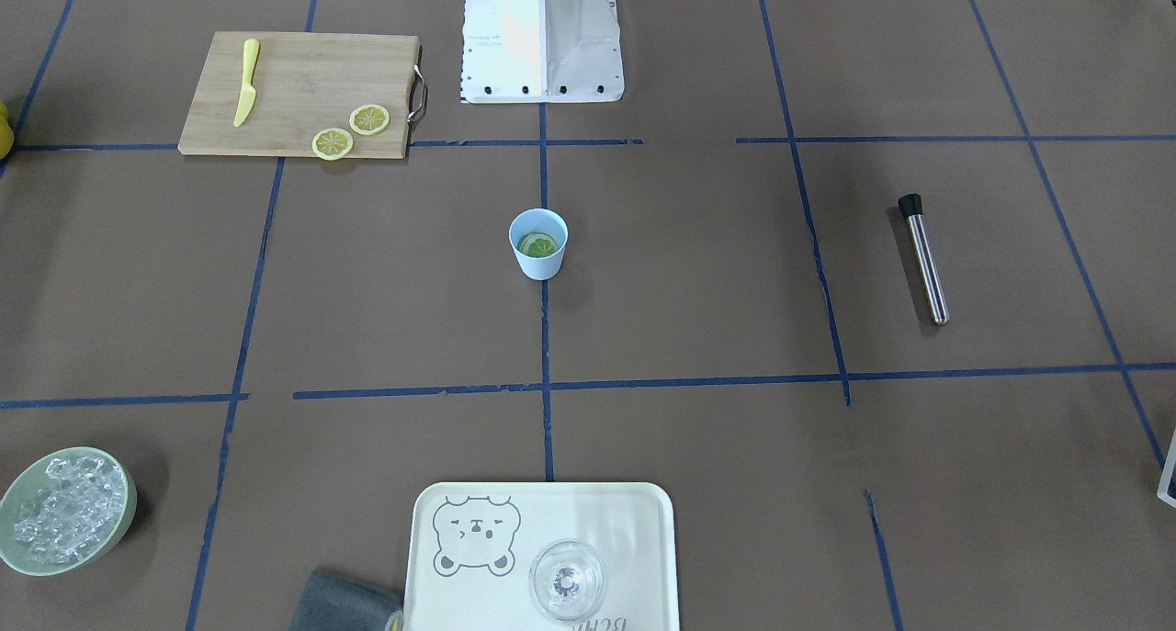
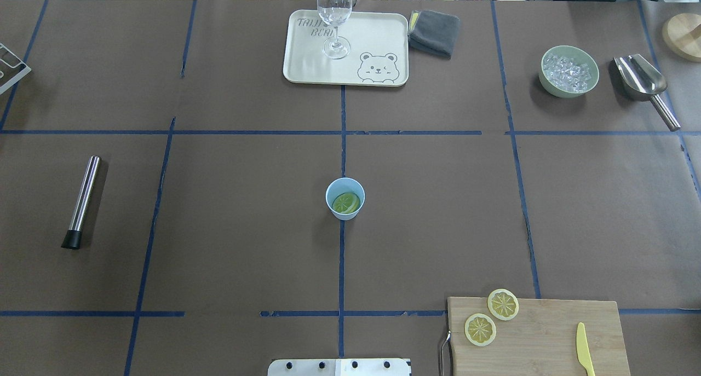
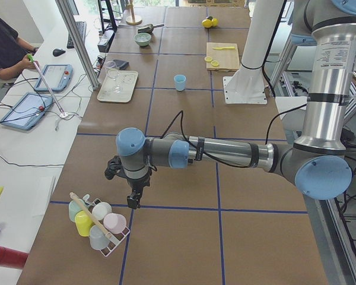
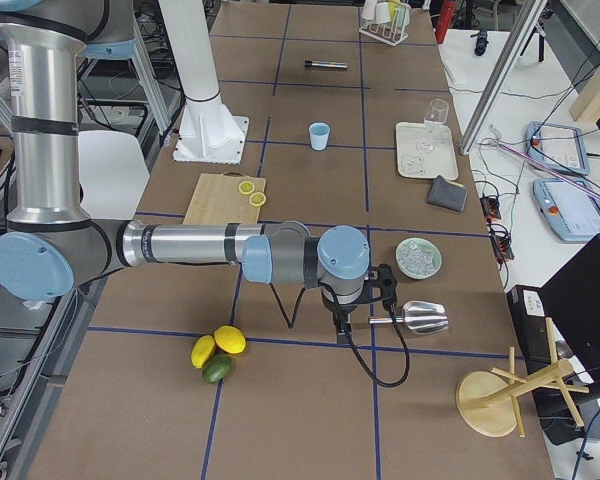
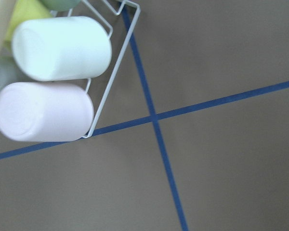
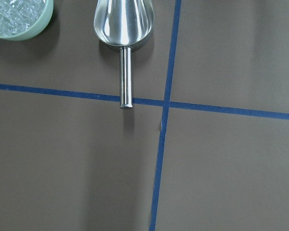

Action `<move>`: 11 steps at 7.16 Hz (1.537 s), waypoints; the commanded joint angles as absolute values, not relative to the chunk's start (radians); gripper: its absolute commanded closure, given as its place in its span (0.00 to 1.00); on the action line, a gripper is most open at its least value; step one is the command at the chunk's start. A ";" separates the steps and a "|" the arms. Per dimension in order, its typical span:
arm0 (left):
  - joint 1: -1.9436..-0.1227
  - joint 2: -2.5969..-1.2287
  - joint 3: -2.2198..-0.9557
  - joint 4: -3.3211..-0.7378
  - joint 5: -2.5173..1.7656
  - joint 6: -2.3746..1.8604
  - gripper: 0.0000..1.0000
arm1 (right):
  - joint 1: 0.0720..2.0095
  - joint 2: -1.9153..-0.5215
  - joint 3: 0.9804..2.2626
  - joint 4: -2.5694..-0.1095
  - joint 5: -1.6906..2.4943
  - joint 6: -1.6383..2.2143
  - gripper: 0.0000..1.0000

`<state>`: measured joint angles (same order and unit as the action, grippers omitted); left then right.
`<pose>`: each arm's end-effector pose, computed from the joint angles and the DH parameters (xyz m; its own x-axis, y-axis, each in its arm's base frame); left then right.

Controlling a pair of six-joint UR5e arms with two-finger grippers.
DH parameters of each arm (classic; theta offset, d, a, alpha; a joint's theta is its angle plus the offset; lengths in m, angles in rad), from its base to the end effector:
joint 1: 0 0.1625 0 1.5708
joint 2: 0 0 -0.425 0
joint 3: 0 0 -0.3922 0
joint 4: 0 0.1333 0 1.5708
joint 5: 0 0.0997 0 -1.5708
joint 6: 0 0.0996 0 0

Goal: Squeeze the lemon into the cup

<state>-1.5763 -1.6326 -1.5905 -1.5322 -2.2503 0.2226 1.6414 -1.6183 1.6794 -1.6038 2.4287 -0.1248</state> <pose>-0.0736 -0.5197 0.6279 0.7600 0.2427 -0.6029 -0.1664 0.9694 0.1804 0.0912 -0.4675 0.6254 0.6576 -0.0994 0.7468 0.0114 0.9925 0.1220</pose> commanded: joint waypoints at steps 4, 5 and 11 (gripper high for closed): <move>-1.597 -1.635 -1.566 -1.526 -2.267 0.163 0.00 | 1.641 -1.641 1.677 -1.606 2.433 -0.124 0.00; -1.597 -1.631 -1.568 -1.526 -2.267 0.163 0.00 | 1.641 -1.641 1.677 -1.606 2.433 -0.123 0.00; -1.597 -1.629 -1.568 -1.496 -2.367 0.155 0.00 | 1.641 -1.641 1.674 -1.606 2.433 -0.124 0.00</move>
